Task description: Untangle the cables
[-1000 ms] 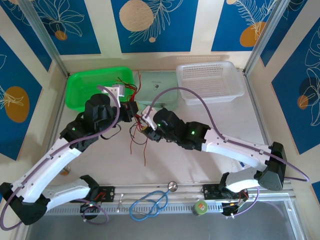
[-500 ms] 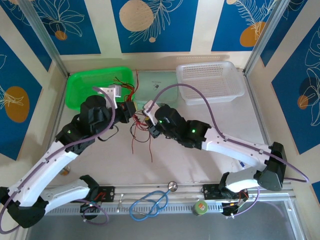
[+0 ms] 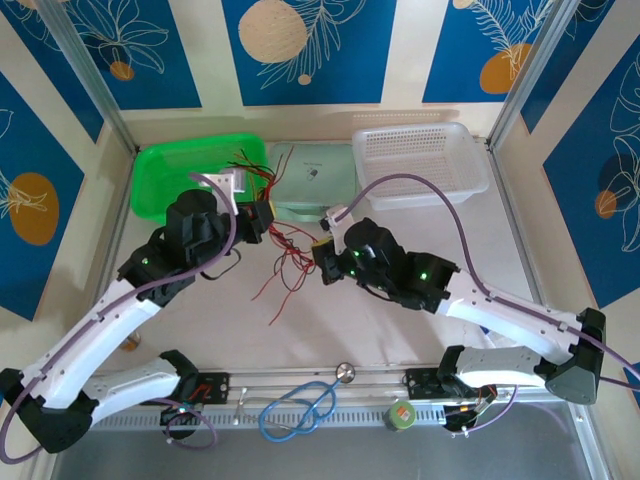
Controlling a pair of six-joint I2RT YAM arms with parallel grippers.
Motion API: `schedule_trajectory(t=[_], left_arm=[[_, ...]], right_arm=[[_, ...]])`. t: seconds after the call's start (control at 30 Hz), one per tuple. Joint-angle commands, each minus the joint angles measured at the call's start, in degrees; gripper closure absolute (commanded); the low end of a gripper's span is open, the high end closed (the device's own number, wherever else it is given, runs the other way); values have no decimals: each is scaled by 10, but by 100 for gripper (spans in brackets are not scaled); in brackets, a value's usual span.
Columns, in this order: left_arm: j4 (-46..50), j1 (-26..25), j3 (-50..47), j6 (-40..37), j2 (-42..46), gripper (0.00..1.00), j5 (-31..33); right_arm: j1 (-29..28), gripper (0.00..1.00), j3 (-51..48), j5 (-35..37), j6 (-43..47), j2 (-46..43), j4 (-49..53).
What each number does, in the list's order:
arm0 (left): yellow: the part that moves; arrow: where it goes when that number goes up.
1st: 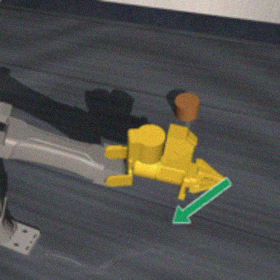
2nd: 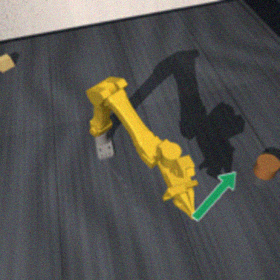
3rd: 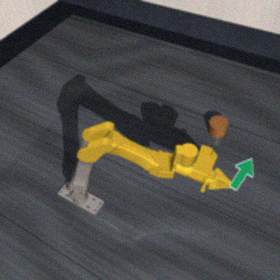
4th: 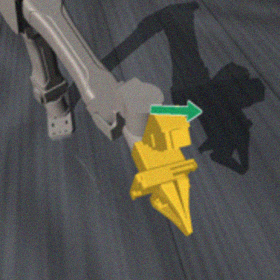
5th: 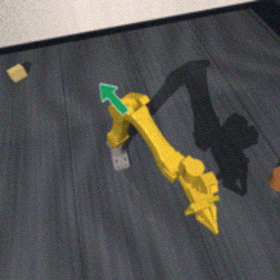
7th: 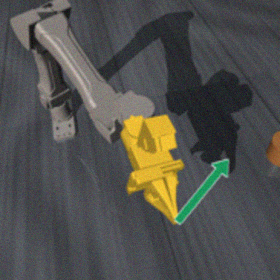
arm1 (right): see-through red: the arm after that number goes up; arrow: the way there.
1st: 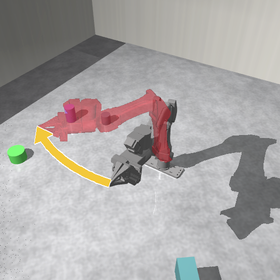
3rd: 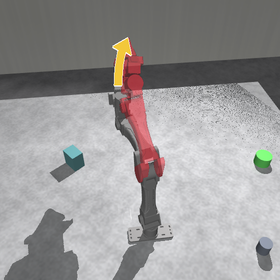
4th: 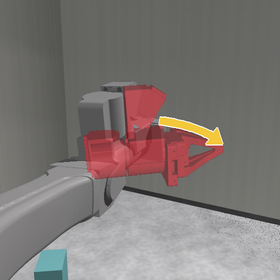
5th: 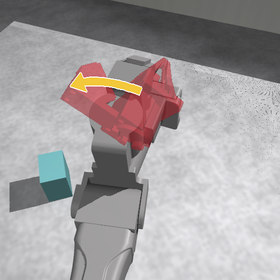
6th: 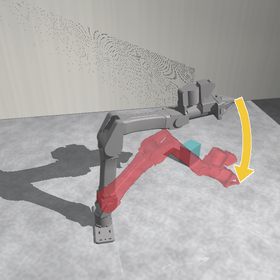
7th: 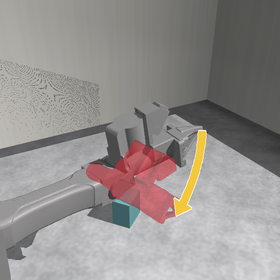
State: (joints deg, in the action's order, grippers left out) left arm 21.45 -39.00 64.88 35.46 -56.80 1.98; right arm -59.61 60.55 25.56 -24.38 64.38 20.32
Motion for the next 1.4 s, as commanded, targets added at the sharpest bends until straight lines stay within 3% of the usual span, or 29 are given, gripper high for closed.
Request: schedule_trajectory(t=[0.0, 0.2, 0.53, 0.73, 0.9, 1.07, 1.23, 1.37], left_arm=[[-33, 8, -2, -8, 5, 95, 14], [-28, 9, -3, -16, 17, 95, 32], [-29, 10, -22, -16, 42, 96, 61], [-91, 10, -109, -11, 73, 100, 54], [-205, 11, -252, 5, 98, 100, 48], [-307, 10, -383, 16, 116, 100, 95], [-313, 11, -465, 30, 145, 100, 171], [-284, 10, -509, 58, 179, 89, 207]], right_arm=[[3, 100, -19, 32, -105, -35, 28], [24, 100, -83, 44, -249, -89, 44], [41, 100, -133, 61, -353, -157, 60], [64, 100, -173, 32, -396, -173, 47], [72, 100, -203, 10, -395, -128, 8], [68, 100, -219, 4, -371, -45, -60], [63, 100, -208, 1, -349, 33, -97], [58, 100, -196, -7, -339, 86, -124]])
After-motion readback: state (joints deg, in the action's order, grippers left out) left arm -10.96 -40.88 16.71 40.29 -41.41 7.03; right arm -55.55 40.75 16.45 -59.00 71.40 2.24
